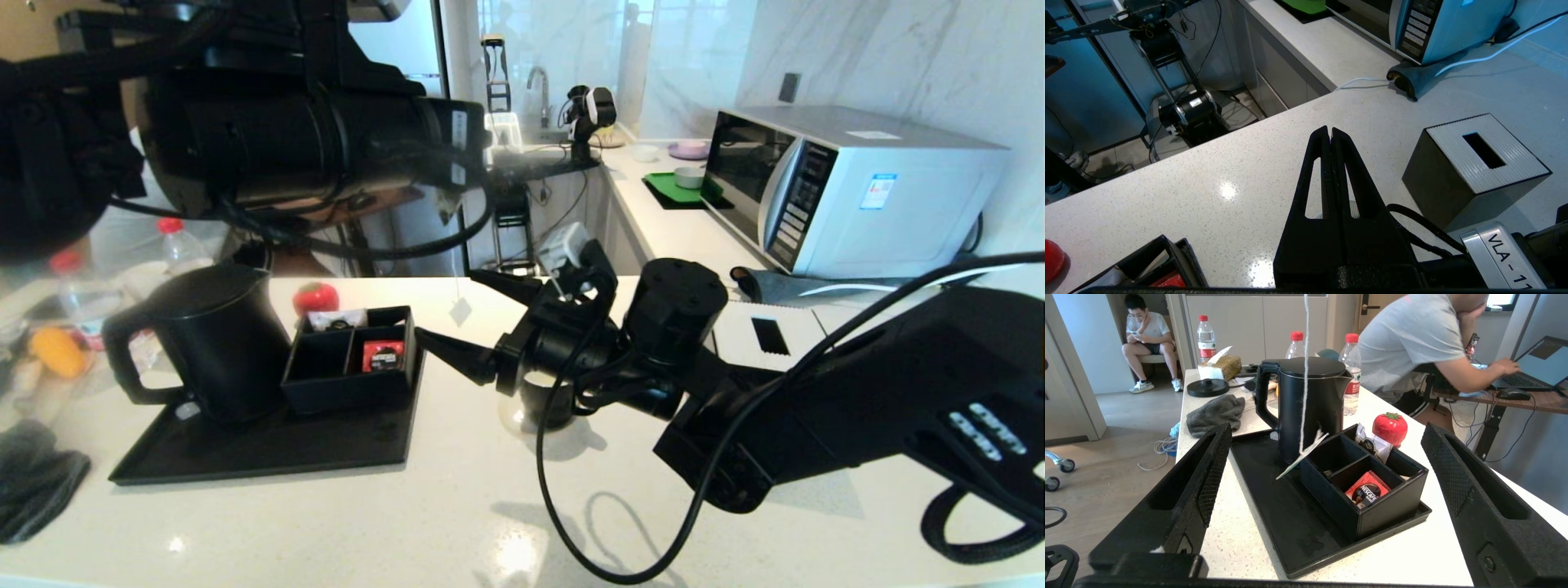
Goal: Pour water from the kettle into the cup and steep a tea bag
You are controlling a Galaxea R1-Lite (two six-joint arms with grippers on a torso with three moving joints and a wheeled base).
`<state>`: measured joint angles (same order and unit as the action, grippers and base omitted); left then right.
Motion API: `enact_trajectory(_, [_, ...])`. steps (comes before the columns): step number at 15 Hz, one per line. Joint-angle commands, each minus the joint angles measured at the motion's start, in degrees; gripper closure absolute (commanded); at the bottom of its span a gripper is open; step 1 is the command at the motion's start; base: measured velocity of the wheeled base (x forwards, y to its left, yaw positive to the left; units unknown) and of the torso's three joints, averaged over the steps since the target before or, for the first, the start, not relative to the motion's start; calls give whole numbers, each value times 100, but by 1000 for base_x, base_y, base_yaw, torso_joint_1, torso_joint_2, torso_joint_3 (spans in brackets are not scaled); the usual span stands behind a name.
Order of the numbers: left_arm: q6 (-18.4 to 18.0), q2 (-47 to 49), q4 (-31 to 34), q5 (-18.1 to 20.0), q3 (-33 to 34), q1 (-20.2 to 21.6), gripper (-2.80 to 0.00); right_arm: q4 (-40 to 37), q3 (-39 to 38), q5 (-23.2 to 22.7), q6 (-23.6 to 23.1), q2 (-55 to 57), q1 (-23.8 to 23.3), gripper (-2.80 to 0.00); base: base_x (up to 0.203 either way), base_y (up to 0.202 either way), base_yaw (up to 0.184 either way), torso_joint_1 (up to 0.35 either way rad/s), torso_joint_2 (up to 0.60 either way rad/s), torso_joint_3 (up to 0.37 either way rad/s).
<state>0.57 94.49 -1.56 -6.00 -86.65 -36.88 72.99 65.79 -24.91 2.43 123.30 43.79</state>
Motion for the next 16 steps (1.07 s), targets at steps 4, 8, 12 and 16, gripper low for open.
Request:
enact_trajectory(4, [4,-1,-2,-15,-1,-4,0,58,4,-31,-5,1,-2,-280,0,0,0,0,0,0])
enact_trajectory(8, [4,-1,-2,-51,-1,-4,0,149,-40,-38,-2,8,-2,0,0,0,0,0,0,0])
enact_trajectory(12, [4,-1,-2,-51,-1,-13,0,171,-110,-31,4,1,-2,0,0,0,0,0,0,0])
enact_trajectory(16, [-3,-1,-2,-59,-1,-13,0,172,-119,-31,-5,19,-2,0,0,0,0,0,0,0])
